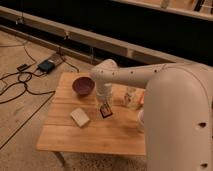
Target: Place the eraser on the white sponge
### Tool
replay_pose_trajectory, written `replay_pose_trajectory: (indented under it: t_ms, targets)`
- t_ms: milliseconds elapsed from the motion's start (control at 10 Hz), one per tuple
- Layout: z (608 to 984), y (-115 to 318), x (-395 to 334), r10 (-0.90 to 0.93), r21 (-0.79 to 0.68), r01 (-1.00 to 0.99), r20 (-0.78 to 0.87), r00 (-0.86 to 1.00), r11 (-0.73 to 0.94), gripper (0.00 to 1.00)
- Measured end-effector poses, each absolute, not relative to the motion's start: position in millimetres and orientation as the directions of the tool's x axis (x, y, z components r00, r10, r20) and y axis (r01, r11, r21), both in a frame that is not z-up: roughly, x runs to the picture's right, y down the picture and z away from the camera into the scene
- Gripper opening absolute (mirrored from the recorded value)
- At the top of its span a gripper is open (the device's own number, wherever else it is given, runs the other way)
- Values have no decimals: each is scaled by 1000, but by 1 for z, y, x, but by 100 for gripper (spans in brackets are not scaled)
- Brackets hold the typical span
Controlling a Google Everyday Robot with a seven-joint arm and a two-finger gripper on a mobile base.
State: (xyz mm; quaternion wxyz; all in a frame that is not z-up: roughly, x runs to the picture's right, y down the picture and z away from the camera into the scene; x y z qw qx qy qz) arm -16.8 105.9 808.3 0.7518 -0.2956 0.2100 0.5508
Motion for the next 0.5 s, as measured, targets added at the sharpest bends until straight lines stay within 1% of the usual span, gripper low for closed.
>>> replay_pose_trajectory:
  t_ms: [500]
  targets:
    - [789, 106, -54, 683, -255, -927, -627, 376, 276, 0]
